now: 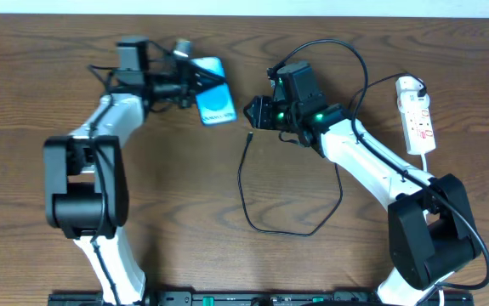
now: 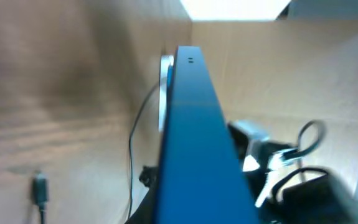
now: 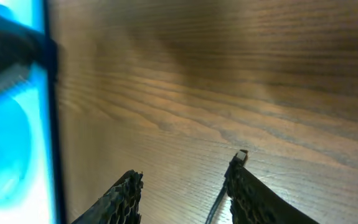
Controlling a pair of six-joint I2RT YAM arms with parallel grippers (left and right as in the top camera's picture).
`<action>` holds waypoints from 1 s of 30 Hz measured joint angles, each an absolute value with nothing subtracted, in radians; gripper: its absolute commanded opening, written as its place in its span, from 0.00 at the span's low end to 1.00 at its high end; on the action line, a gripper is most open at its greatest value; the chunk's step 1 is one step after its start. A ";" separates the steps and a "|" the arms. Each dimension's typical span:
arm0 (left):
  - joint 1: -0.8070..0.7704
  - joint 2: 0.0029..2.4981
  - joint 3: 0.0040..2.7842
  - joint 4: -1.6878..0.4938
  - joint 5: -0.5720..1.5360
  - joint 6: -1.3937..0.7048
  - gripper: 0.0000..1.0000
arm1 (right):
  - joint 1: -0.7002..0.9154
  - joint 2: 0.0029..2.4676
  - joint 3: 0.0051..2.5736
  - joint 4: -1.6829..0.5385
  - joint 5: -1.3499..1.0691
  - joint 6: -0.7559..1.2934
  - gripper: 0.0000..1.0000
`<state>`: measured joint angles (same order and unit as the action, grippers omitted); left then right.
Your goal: Plug charger to phone and switch on socket
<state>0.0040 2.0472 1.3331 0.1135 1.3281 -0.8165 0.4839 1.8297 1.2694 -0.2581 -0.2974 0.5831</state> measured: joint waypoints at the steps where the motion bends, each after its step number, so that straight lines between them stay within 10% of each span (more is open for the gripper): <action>1: 0.026 2.047 1.333 0.138 1.327 -0.842 0.07 | 0.484 1.830 1.270 -0.258 -0.295 0.599 0.42; 30: 0.260 2.048 1.330 0.419 1.302 -1.148 0.07 | 0.480 2.064 1.359 -0.373 -0.456 0.778 0.19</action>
<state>0.2596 2.0480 1.3300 0.4191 1.3022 -1.1484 0.4801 2.0644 1.3590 -0.3733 -0.4564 0.7784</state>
